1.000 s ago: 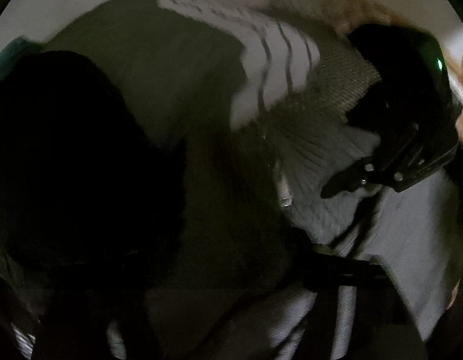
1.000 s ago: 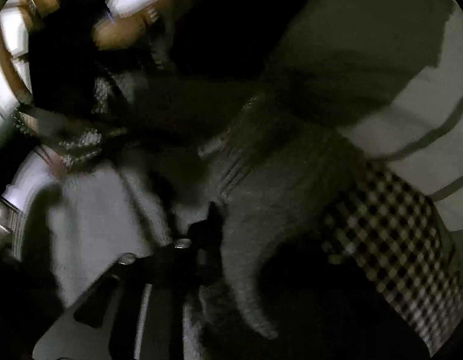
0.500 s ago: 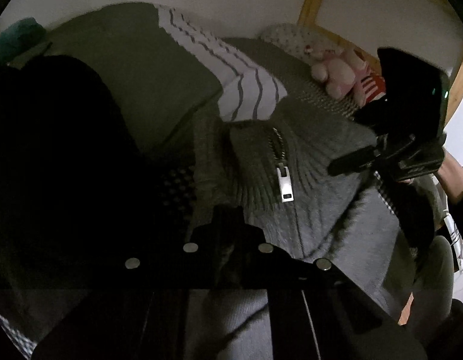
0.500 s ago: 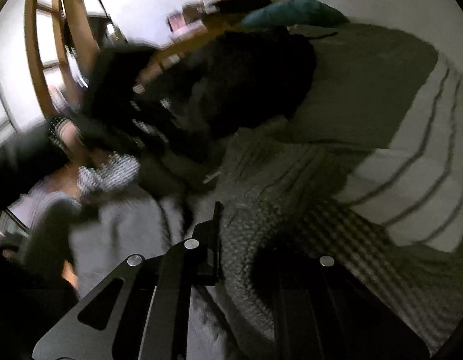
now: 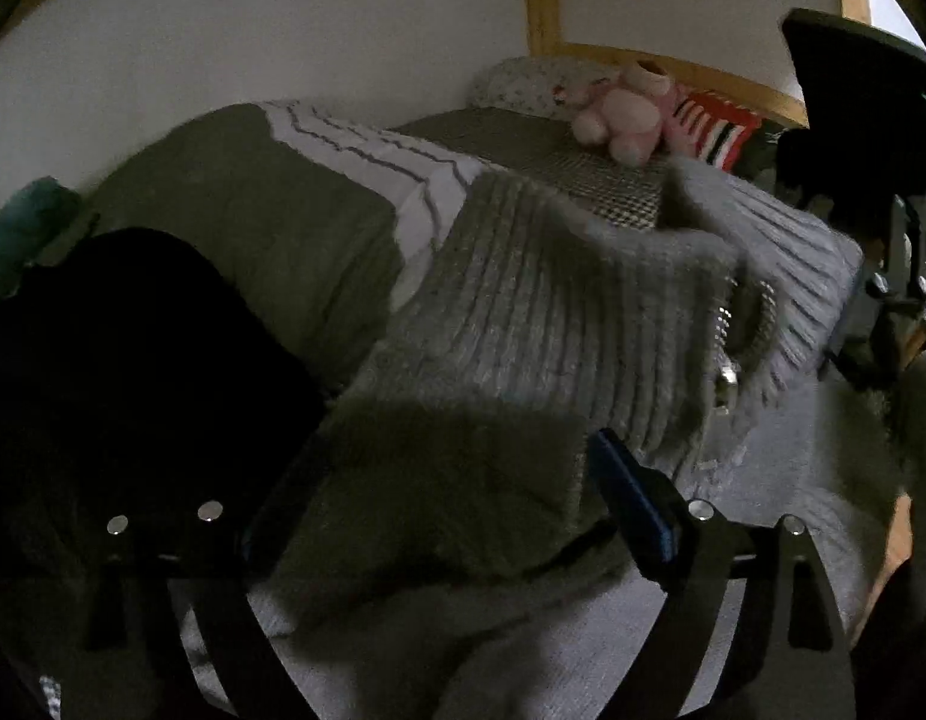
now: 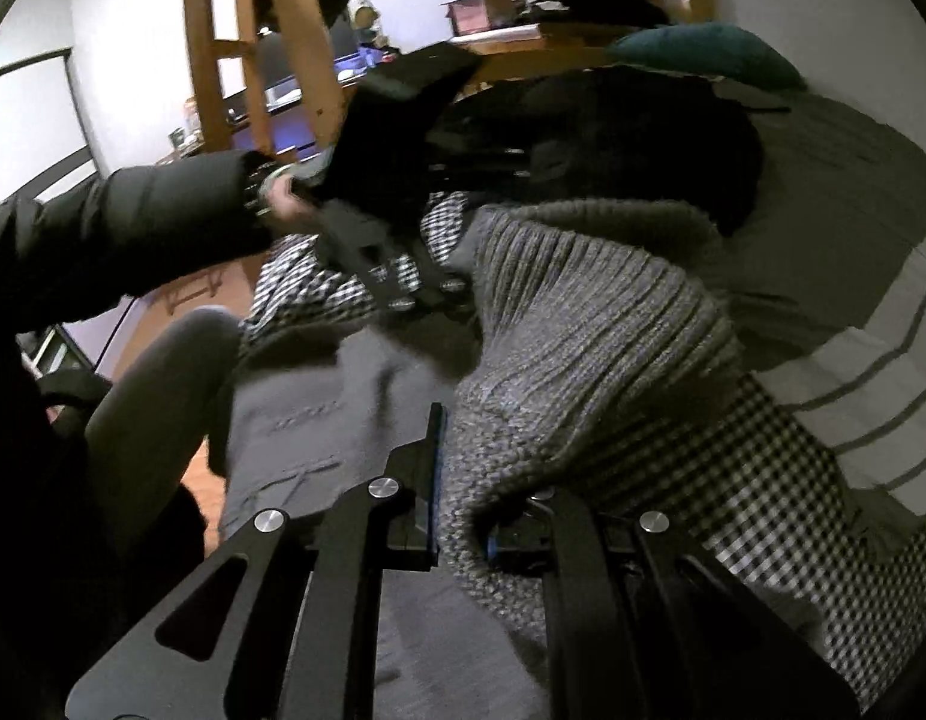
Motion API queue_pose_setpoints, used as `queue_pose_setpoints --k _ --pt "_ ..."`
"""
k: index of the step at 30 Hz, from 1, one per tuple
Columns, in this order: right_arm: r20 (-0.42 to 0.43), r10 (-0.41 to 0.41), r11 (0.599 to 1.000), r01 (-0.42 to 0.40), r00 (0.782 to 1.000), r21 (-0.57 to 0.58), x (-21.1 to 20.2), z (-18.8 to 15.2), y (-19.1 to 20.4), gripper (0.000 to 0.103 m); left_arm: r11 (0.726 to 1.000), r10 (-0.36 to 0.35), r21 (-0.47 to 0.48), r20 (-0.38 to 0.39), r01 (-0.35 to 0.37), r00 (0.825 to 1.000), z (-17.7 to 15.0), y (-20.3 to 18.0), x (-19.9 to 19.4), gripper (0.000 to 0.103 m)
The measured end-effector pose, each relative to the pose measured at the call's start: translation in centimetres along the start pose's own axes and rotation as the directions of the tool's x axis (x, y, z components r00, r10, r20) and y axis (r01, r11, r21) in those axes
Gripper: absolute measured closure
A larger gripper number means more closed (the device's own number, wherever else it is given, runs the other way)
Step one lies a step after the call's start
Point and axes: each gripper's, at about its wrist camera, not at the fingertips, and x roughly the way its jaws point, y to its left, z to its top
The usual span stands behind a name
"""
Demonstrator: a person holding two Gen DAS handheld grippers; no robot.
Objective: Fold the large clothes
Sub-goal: 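Grasp the zipper edge with the left gripper while the right gripper grasps the collar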
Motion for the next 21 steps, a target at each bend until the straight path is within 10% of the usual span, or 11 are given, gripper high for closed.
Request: queue_pose_setpoints --k 6,10,13,14,15,17,21 --pt "-0.025 0.031 0.999 -0.032 0.999 -0.025 -0.7 -1.8 1.6 0.092 0.969 -0.242 0.068 0.086 0.236 0.967 2.6 0.5 -1.5 0.014" --pt "-0.033 0.053 0.997 -0.055 0.998 -0.054 -0.8 -2.6 2.4 0.092 0.924 -0.368 0.102 -0.019 0.368 0.930 4.5 0.8 0.1 0.014" --pt "-0.037 0.059 0.996 -0.061 0.998 -0.062 -0.7 -3.2 2.6 0.092 0.858 -0.505 0.012 -0.164 0.513 0.848 6.2 1.2 3.9 0.018" --pt "-0.037 0.061 0.996 -0.063 0.997 -0.064 -0.7 -3.4 2.7 0.092 0.817 -0.573 -0.052 -0.192 0.575 0.797 6.0 1.2 5.0 0.027" --pt "-0.033 0.061 0.996 -0.063 0.998 -0.062 -0.7 -3.6 2.6 0.092 0.775 -0.628 -0.095 -0.221 0.624 0.746 6.1 1.2 6.2 0.066" --pt "-0.027 0.059 0.997 -0.061 0.998 -0.057 -0.8 -4.0 2.4 0.093 0.808 -0.581 -0.058 -0.242 0.587 0.777 5.9 0.7 6.5 0.102" --pt "-0.022 0.062 0.996 -0.063 0.998 -0.056 -0.9 -4.3 2.4 0.092 0.760 -0.647 -0.114 -0.239 0.640 0.724 5.0 0.6 6.7 0.102"
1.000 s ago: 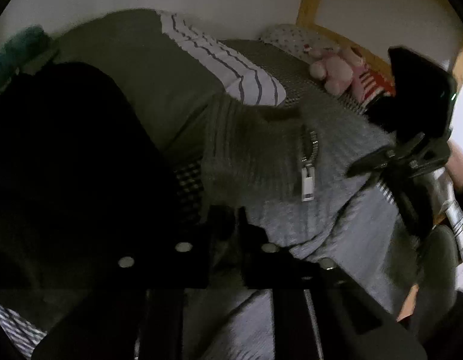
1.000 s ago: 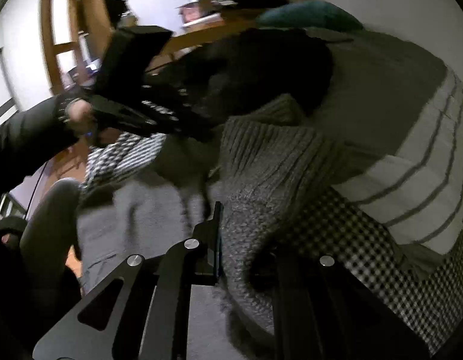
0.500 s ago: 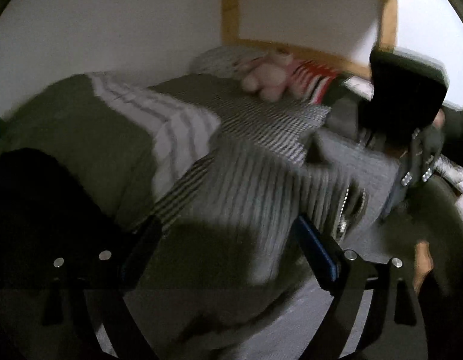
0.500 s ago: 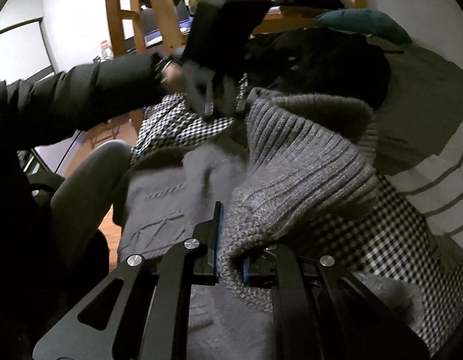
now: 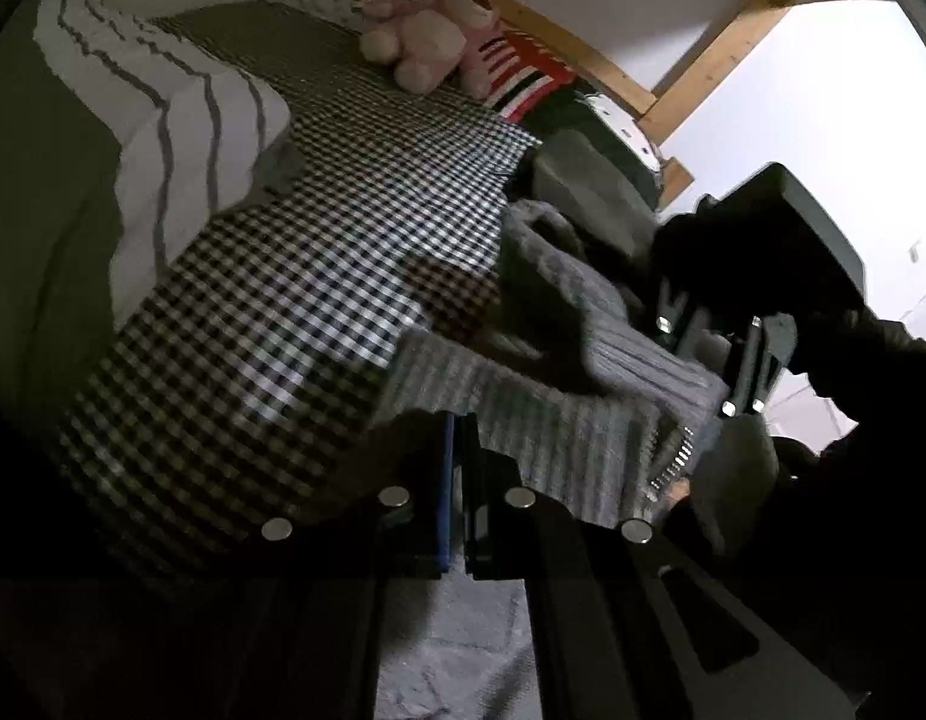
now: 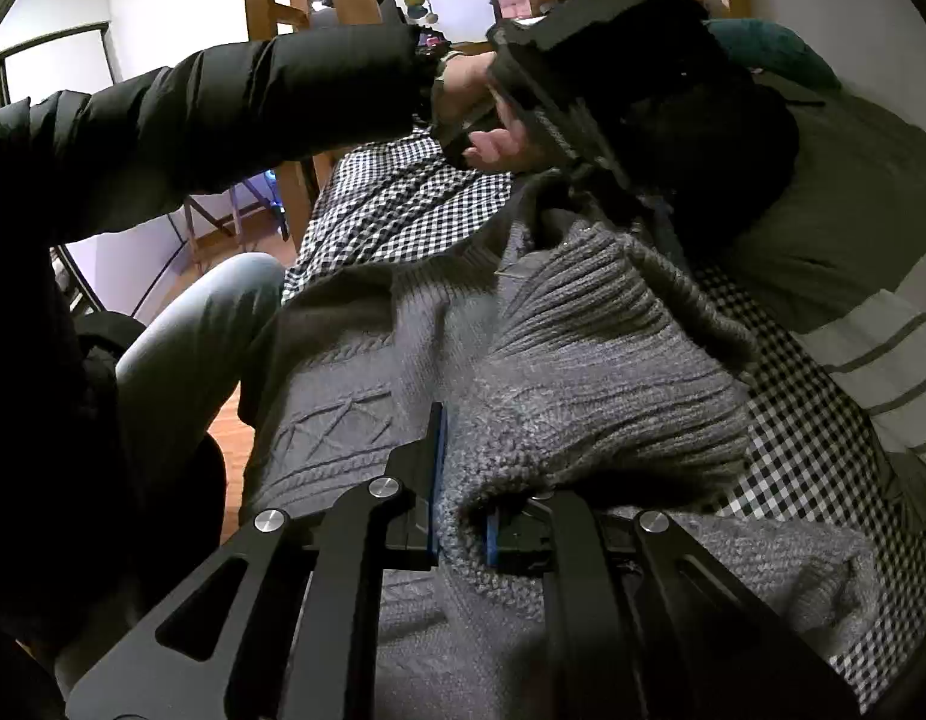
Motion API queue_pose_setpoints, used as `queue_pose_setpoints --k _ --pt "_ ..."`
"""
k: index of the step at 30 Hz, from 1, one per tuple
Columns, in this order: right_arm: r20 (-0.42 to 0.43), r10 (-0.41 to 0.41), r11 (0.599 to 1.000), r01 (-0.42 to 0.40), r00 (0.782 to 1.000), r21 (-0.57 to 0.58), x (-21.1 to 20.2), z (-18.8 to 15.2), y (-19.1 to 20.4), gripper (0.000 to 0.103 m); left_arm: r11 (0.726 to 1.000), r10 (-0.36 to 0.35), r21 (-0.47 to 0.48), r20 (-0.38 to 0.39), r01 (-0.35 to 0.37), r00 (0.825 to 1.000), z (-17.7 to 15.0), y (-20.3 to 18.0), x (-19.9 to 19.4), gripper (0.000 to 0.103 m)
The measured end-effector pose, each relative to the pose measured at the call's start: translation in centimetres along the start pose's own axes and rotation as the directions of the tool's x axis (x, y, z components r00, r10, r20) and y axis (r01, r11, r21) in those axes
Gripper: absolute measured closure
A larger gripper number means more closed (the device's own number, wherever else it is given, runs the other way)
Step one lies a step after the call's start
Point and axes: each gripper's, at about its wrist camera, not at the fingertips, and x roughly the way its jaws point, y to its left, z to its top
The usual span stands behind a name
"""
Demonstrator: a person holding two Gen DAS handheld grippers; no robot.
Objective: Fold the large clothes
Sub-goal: 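Grasp the zipper edge with the left gripper while the right gripper grasps the collar, then lift the collar edge with both grippers and fold it toward the hem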
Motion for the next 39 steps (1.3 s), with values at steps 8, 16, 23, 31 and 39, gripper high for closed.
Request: queue_pose_setpoints --k 8,16,23,31,39 --pt "-0.050 0.028 0.999 -0.030 0.998 -0.031 0.8 -0.1 1.8 0.092 0.972 -0.194 -0.106 0.140 0.209 0.971 -1.2 2.8 0.1 0.006" --pt "-0.077 0.047 0.998 -0.050 0.996 -0.039 1.4 -0.9 2.0 0.092 0.955 -0.290 -0.143 -0.241 0.261 0.926 0.4 4.2 9.9 0.046" --pt "0.017 -0.009 1.000 0.009 1.000 0.005 0.0 -1.5 0.5 0.093 0.993 -0.119 -0.025 -0.116 0.117 0.986 -0.4 1.4 6.5 0.088" --pt "0.112 -0.310 0.943 0.290 0.944 0.166 -1.3 -0.9 -1.4 0.092 0.954 0.287 -0.036 0.411 -0.299 0.865 -4.9 -7.1 -6.3 0.089" --pt "0.190 -0.417 0.902 0.379 0.889 0.206 -1.7 -2.3 5.1 0.093 0.903 0.368 0.019 0.478 -0.428 0.797 -14.6 -17.9 -4.3 0.090"
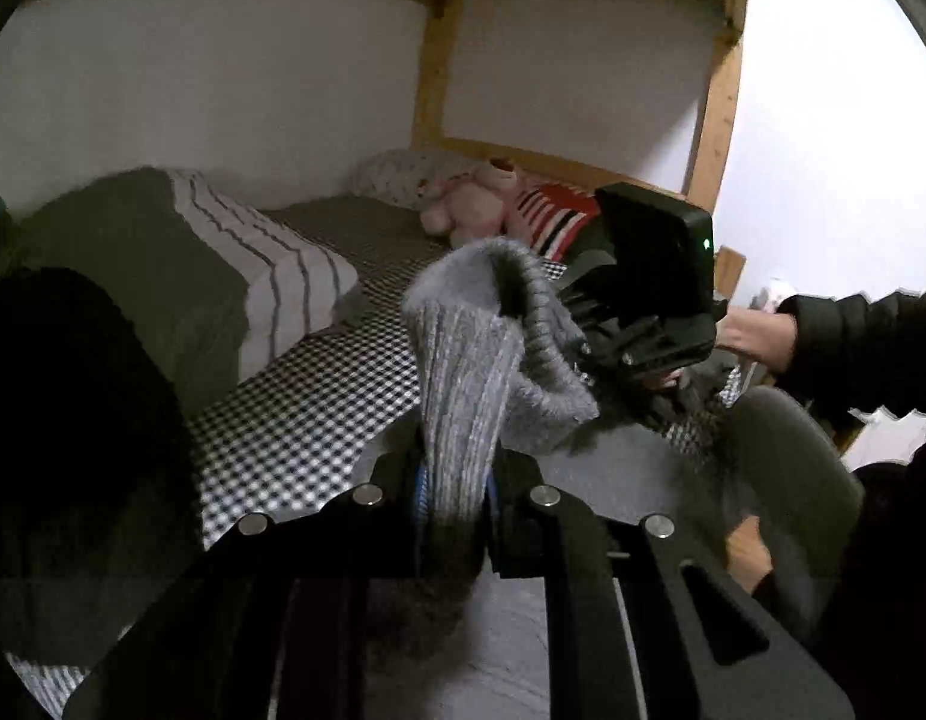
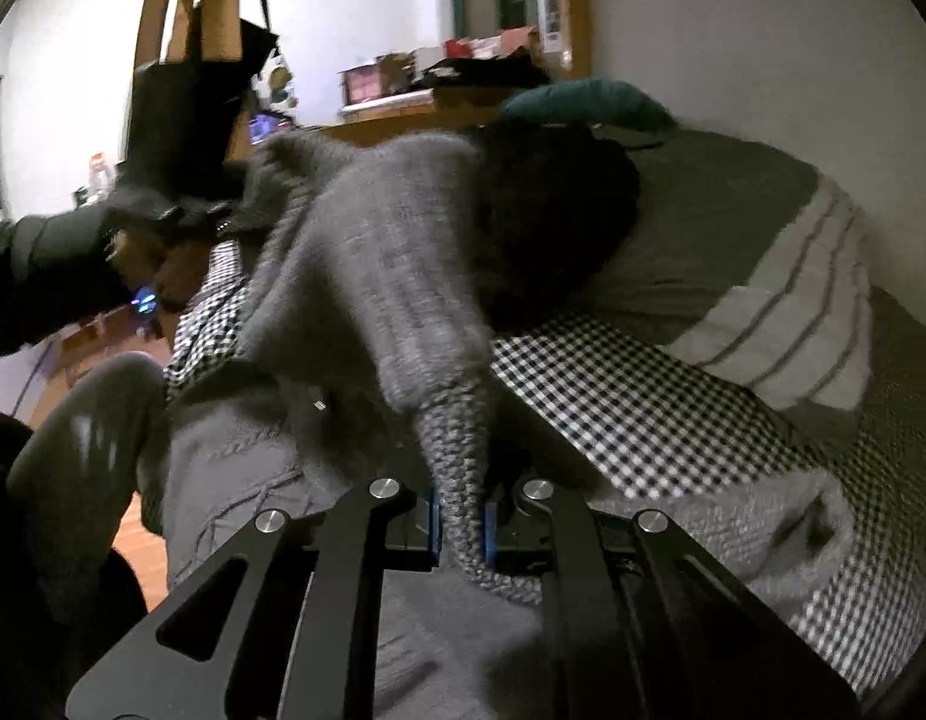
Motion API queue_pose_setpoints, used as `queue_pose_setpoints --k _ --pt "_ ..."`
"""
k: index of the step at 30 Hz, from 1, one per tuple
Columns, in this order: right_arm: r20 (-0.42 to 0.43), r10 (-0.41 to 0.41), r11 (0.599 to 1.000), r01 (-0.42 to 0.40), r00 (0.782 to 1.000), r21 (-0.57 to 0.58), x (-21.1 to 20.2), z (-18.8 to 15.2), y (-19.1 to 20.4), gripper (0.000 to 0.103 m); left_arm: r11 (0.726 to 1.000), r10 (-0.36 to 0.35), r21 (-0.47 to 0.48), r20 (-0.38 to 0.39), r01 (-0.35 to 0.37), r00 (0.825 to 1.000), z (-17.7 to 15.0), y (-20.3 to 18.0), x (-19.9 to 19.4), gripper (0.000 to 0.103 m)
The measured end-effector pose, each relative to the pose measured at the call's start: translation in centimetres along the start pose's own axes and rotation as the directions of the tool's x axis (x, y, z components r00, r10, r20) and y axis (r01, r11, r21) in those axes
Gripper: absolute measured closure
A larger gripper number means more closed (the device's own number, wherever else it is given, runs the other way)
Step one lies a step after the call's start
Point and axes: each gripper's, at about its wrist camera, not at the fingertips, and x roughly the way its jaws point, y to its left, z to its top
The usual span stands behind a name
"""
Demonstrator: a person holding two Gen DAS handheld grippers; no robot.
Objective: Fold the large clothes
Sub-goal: 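Lift the collar edge with both grippers and fold it toward the hem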
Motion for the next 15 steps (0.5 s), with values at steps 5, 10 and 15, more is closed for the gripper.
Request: queue_pose_setpoints --k 5,10,15 --pt "-0.003 -0.026 0.999 0.026 1.000 0.027 -1.6 -3.3 3.4 0.093 0.998 0.019 0.058 -0.040 -0.017 0.999 -4.5 -4.2 -1.4 0.090" --pt "-0.068 -0.060 0.998 0.059 0.996 -0.019 -1.8 -6.9 6.9 0.093 0.991 0.048 0.128 -0.165 -0.027 0.985 -9.0 -7.6 -0.4 0.090" --pt "-0.189 -0.133 0.978 0.099 0.973 -0.181 0.0 -10.8 10.7 0.093 0.966 0.120 0.255 -0.339 -0.031 0.933 -13.9 -10.3 1.9 0.089"
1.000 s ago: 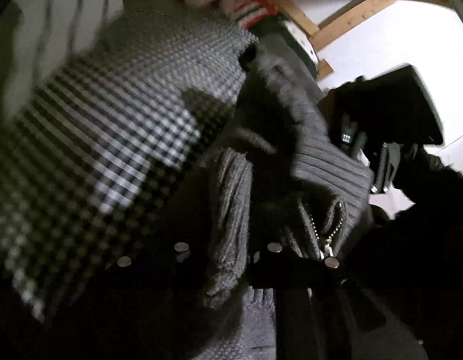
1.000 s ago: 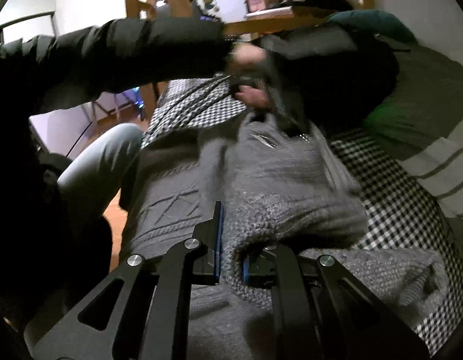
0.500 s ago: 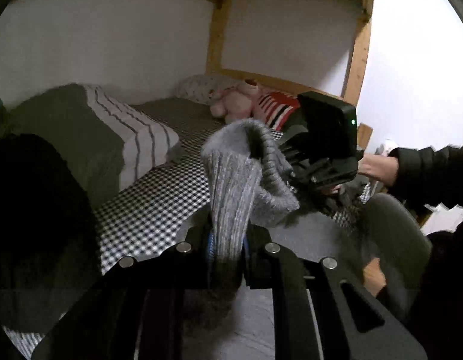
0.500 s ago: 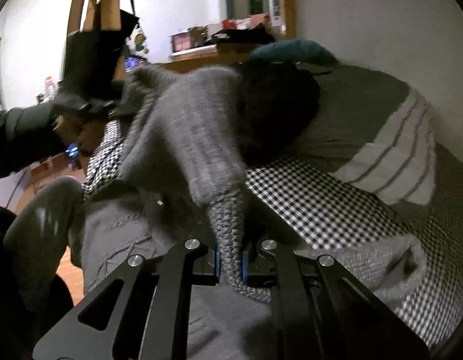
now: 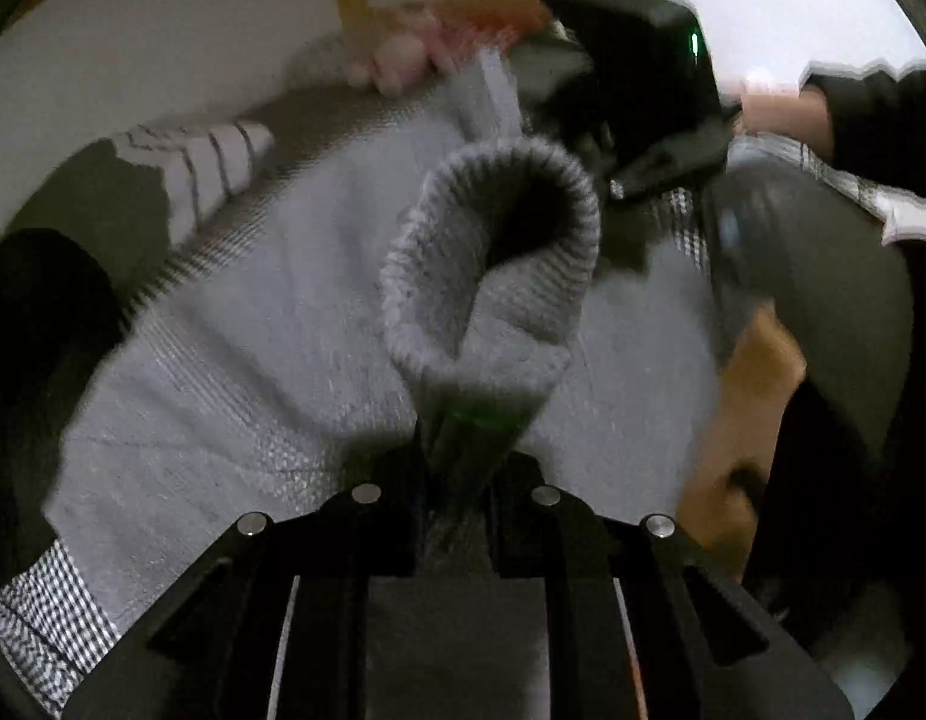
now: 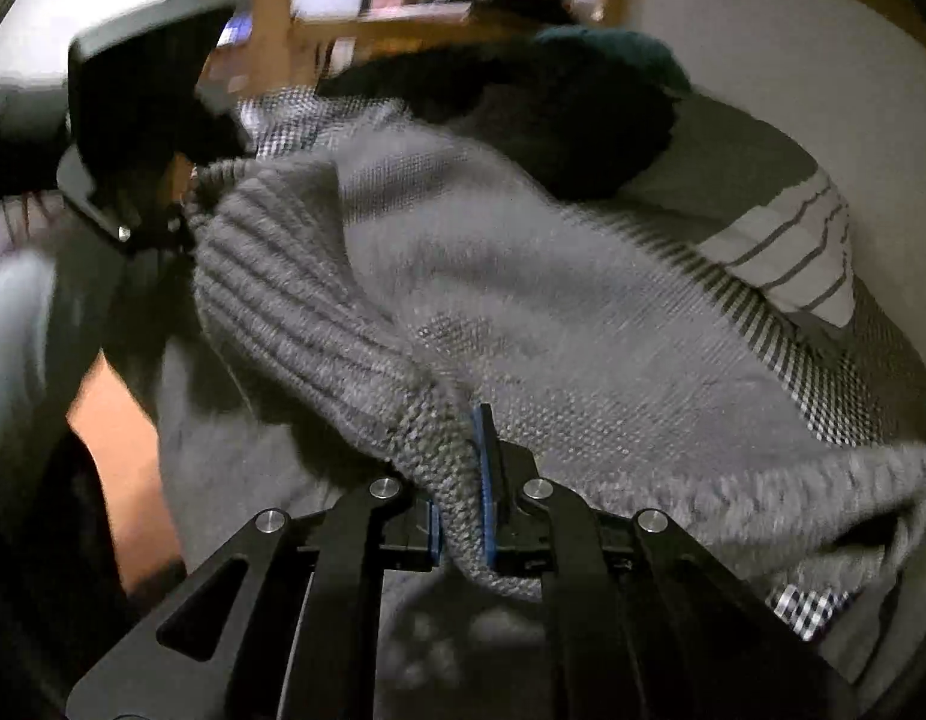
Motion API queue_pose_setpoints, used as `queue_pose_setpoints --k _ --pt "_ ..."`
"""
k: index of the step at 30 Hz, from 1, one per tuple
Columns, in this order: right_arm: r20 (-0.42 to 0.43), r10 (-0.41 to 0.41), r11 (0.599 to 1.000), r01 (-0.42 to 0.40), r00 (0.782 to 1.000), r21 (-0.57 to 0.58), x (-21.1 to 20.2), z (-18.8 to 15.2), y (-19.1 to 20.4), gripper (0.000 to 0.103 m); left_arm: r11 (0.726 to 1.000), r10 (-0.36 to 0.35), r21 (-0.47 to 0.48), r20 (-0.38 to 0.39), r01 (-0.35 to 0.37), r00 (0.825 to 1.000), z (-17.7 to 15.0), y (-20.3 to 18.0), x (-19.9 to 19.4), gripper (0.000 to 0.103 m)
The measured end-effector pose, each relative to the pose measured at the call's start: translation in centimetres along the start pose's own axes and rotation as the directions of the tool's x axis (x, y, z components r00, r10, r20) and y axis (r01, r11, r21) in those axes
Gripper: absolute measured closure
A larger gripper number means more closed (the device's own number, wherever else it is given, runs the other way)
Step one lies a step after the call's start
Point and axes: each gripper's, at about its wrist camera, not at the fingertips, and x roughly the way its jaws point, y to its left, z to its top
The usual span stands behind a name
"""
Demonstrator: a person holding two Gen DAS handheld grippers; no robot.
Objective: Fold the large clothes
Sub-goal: 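Lift the collar edge with both grippers and fold it toward the hem, then open both grippers and lay the folded cardigan flat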
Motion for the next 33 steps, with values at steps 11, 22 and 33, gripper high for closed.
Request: queue_pose_setpoints --k 11,22,33 --pt "-0.119 0.013 1.000 -0.012 0.993 0.009 -2.1 -2.6 3.9 0.004 0.994 -0.066 -0.086 0.014 0.067 0.998 -2.4 -3.3 -1.5 0.013" --pt "0.067 -0.077 0.691 0.005 0.995 0.723 -10.3 -2.6 -13.2 0.004 0.667 0.332 -0.732 0.126 -0.138 0.935 -1.0 15.2 -6.1 0.006" --pt "-0.276 -0.182 0.634 0.327 0.944 0.701 0.2 -7.0 -14.9 0.016 0.442 0.286 -0.893 0.052 -0.084 0.957 -8.7 22.1 3.2 0.005"
